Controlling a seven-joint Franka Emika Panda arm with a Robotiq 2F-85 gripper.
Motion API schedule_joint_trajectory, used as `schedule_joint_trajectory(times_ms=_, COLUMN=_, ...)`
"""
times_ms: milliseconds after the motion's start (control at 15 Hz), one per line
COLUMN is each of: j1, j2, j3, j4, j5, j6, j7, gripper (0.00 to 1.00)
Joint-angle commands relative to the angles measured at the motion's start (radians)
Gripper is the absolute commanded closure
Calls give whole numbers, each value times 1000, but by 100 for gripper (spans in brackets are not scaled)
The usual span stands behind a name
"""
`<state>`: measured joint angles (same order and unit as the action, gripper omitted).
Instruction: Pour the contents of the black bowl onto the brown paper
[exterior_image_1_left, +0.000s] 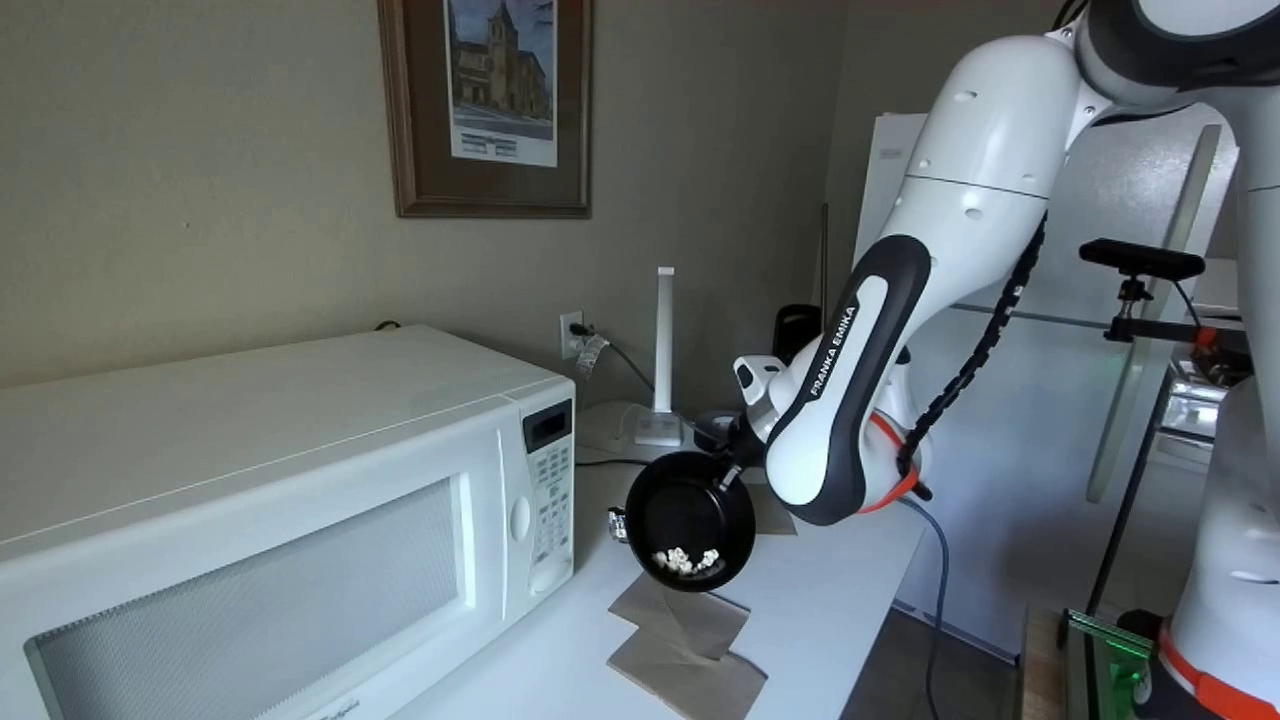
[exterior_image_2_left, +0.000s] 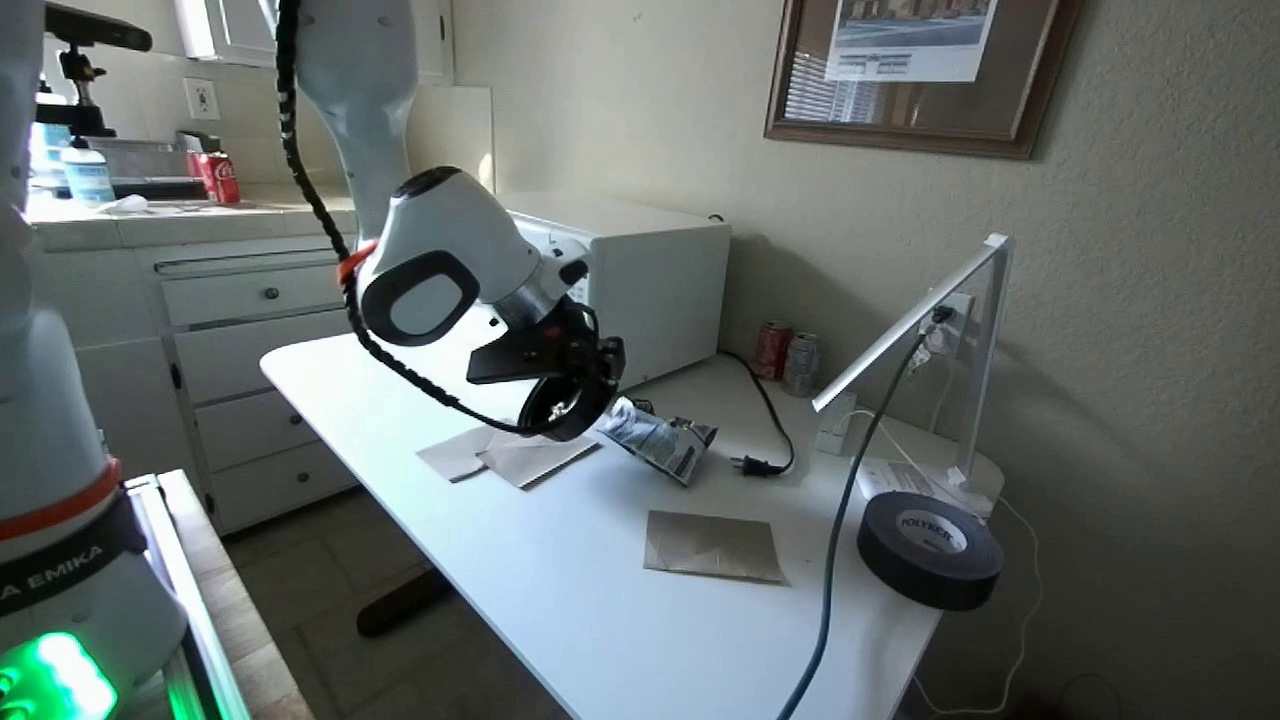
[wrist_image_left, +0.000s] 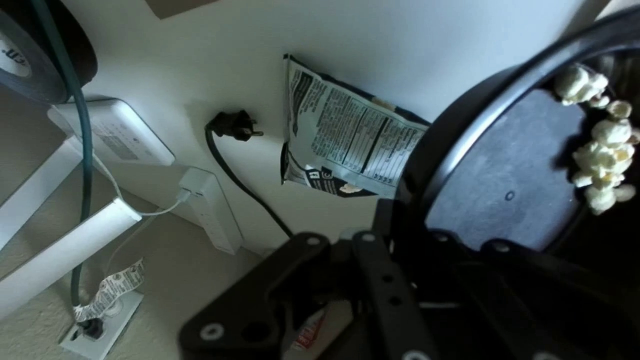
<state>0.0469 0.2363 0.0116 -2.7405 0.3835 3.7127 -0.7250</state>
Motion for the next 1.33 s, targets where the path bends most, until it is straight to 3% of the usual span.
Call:
schedule_joint_trajectory(times_ms=0, j1=70, j2=37, j3=-69, j4=-6, j5=-36, j6=76, j7=26, gripper=98)
schedule_joint_trajectory(times_ms=400, j1=111, j2=110, j3=-95, j4=4, j5=-39, j6=259, j7=17, gripper=98)
schedule_joint_trajectory(times_ms=600, j1=118, j2=111, j3=-92, j4=-5, j5=-35, j6=234, j7=31, gripper=98)
schedule_joint_trajectory(times_ms=733, j1=127, j2=144, j3=-102, j4=7, j5=-42, j6=302, j7=19, gripper=98)
schedule_joint_trajectory(times_ms=800, j1=124, j2=121, j3=-95, j4=-7, j5=-41, j6=247, j7=30, gripper=98)
schedule_joint_trajectory(times_ms=867, j1=128, j2=152, j3=-103, j4=8, j5=-48, j6=313, j7=17, gripper=98)
schedule_joint_trajectory(times_ms=1267, j1=137, j2=184, j3=-107, j4=7, j5=-79, j6=395, j7=4, gripper=98)
